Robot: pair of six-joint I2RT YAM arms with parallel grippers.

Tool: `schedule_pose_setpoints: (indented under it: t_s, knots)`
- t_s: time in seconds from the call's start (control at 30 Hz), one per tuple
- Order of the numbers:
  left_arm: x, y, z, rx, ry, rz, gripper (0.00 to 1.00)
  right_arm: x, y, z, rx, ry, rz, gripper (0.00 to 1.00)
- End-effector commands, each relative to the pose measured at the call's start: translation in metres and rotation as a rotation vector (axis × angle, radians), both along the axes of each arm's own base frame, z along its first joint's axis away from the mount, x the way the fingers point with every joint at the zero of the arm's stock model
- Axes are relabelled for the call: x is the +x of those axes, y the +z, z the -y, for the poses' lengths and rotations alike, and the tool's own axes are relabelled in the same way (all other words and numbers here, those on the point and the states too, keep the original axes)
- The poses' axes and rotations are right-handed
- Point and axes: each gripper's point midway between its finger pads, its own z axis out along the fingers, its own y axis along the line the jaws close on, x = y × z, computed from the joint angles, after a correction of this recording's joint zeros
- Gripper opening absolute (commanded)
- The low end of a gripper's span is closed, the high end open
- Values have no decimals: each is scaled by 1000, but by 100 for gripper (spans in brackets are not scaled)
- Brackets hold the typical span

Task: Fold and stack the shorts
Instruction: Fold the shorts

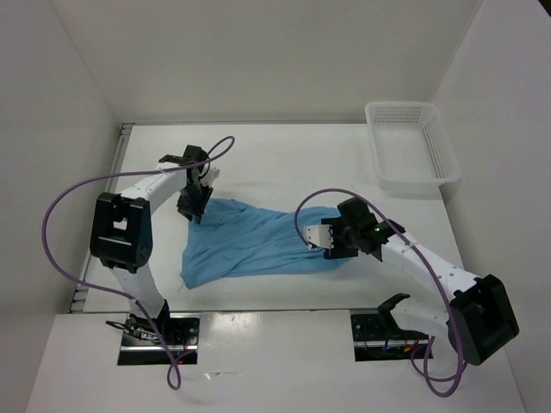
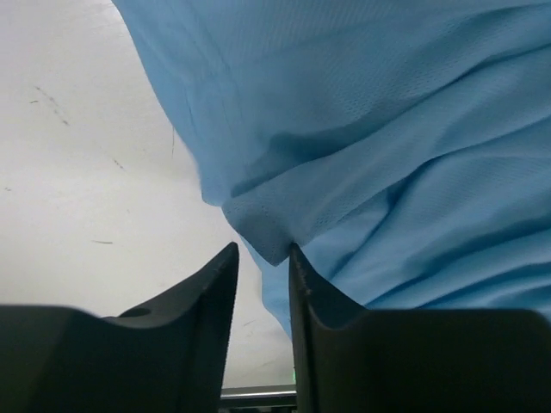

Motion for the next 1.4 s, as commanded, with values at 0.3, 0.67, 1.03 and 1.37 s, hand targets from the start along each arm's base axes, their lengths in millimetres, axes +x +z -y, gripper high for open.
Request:
schedule_pose_setpoints:
  t_s: [0.3,0.67,1.03,1.37]
  knots:
    - [30,2,3,-52,15,108,42,3,1,-11,30,17,52,64]
    - [22,-31,10,-64,1,-1,40,3,-1,-11,30,17,52,59]
    - [33,-20,9,-53,4,49,1,3,-1,-11,35,17,60,25]
    - [58,45,-11,29,44,220,0,0,0,-7,34,12,73,0]
